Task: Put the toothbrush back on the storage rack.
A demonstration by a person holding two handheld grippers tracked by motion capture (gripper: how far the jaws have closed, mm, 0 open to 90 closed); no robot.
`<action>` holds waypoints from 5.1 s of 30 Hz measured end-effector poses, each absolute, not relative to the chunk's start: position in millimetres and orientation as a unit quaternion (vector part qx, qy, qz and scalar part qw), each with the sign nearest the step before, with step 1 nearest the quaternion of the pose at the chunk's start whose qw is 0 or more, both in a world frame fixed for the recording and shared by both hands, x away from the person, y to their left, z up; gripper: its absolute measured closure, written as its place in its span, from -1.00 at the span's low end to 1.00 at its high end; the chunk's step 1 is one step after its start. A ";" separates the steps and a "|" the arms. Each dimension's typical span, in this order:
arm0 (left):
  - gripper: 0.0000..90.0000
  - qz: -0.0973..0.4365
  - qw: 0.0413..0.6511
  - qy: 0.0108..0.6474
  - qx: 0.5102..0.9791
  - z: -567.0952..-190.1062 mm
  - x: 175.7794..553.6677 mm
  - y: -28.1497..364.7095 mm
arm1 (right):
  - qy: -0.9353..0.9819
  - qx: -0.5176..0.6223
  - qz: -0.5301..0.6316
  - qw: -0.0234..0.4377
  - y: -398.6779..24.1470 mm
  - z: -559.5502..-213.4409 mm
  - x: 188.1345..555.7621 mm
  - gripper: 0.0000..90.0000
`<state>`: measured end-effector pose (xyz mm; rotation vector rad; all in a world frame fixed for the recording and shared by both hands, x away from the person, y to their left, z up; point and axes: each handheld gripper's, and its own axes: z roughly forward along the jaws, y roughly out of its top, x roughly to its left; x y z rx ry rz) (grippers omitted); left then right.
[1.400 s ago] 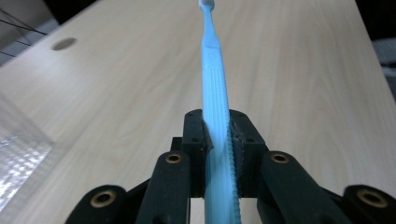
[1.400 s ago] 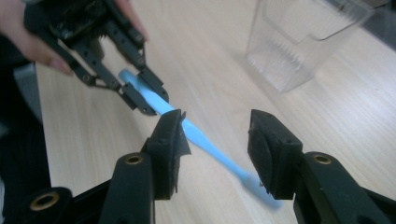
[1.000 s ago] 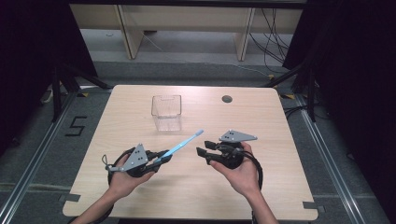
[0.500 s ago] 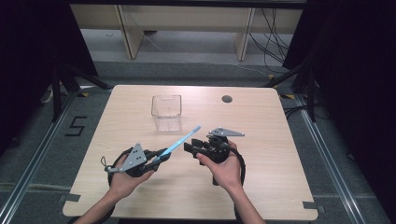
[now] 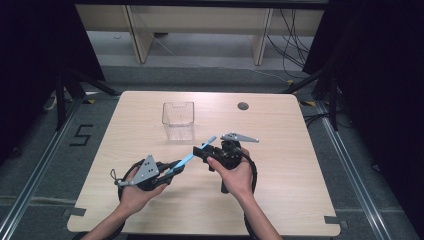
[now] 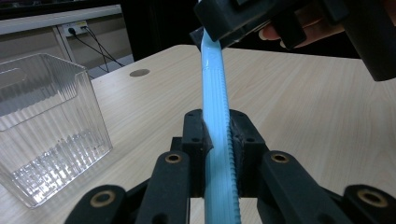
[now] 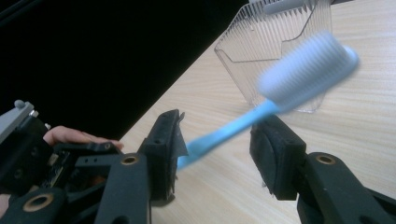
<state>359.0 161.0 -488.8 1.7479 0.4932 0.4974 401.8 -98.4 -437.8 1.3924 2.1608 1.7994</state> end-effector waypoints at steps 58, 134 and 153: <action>0.74 0.222 0.552 0.298 0.746 -456.7 394.0 164.4 | 0.764 0.317 0.545 0.135 -78.2 -401.8 382.9 0.23; 0.74 0.314 0.585 0.311 0.680 -393.0 490.6 196.9 | 0.696 0.436 0.521 0.233 -207.5 -490.7 350.3 0.09; 0.74 0.319 0.581 0.316 0.679 -406.6 495.9 201.7 | 0.705 0.427 0.514 0.237 -206.6 -491.1 350.3 0.08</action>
